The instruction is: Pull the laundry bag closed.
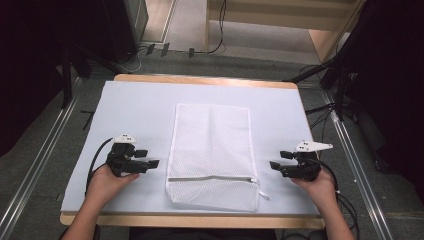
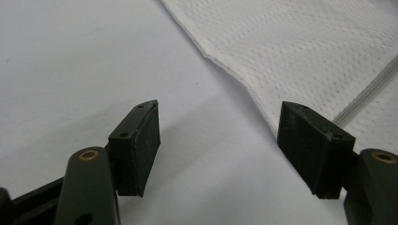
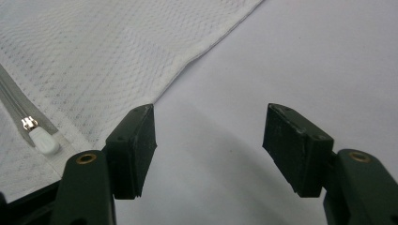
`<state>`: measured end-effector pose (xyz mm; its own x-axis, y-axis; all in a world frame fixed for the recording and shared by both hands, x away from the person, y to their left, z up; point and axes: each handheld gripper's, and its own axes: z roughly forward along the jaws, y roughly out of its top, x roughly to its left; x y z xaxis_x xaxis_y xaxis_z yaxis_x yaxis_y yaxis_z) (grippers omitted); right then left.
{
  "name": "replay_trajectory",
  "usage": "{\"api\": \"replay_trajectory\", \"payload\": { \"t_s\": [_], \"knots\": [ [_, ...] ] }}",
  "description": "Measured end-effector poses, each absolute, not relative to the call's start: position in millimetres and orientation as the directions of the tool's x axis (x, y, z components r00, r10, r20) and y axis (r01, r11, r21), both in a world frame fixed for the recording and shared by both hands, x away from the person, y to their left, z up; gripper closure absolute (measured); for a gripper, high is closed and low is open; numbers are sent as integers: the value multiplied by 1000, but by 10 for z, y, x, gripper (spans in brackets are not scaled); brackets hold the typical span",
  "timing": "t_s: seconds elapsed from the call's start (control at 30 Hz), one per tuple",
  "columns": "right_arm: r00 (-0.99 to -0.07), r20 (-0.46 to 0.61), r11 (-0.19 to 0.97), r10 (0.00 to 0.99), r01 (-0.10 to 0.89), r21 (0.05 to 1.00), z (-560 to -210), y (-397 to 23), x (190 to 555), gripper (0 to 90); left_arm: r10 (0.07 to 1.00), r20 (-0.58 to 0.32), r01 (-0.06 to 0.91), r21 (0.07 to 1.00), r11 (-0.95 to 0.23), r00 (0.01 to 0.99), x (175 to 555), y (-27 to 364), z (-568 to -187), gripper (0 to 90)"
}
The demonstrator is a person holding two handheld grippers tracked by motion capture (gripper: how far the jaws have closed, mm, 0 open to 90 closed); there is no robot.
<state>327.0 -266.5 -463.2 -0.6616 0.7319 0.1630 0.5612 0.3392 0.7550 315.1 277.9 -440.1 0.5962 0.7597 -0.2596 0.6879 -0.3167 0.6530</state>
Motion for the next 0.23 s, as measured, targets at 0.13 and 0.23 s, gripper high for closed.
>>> {"api": "replay_trajectory", "payload": {
  "t_s": [0.13, 0.23],
  "knots": [
    [-659, 166, 340, 734, 567, 750, -4647, -2662, 3274, 349, 767, -246, 686, 653, -320, 592, 3160, 2799, -4420, 290],
    [-658, 166, 345, 734, 572, 744, -4666, -2656, 3282, 336, 778, -237, 690, 650, -319, 582, 3172, 2809, -4434, 275]
  ]
}}
